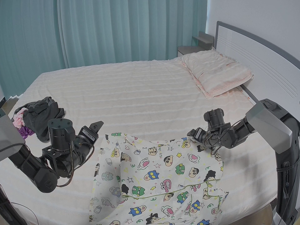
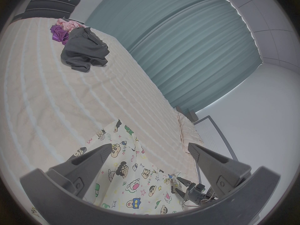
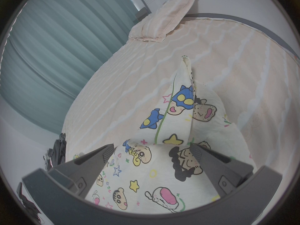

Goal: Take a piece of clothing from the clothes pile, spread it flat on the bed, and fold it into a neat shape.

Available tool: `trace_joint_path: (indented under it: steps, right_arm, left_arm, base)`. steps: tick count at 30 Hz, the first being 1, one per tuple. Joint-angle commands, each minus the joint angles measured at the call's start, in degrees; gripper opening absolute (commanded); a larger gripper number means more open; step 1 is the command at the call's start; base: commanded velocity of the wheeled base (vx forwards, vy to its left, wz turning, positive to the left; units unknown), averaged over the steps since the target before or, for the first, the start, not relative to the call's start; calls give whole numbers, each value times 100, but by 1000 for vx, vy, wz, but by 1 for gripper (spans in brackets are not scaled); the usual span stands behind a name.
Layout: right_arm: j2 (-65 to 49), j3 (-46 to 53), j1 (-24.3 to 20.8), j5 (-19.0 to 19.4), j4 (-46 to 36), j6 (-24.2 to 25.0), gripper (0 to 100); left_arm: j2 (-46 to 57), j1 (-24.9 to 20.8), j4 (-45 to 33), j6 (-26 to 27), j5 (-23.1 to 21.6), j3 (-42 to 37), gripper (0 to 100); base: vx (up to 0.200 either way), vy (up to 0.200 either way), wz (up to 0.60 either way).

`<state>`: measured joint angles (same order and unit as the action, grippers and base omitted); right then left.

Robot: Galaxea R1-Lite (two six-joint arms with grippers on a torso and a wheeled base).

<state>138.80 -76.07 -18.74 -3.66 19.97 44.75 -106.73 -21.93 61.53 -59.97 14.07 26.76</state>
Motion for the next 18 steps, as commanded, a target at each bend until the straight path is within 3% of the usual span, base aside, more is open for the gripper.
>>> trace_joint_path:
  steps: [1,7,16,18]
  right_arm:
    - [-37,127,-7,-3,-19,-195,100]
    - [7,-4,-34,23,-10,-283,100]
    - [718,-1586,-51,-56,-678,-274,100]
    - [982,-2237,-148,-337,-599,-125,100]
  left_arm:
    - [47,-4,9,-6,8,-92,100]
    - [56,-4,9,-6,8,-92,100]
    - [64,31,17,-6,8,-92,100]
    - [56,49,9,-6,17,-92,100]
  base:
    - [0,0,0]
    - [0,0,0]
    - [0,0,0]
    - [0,0,0]
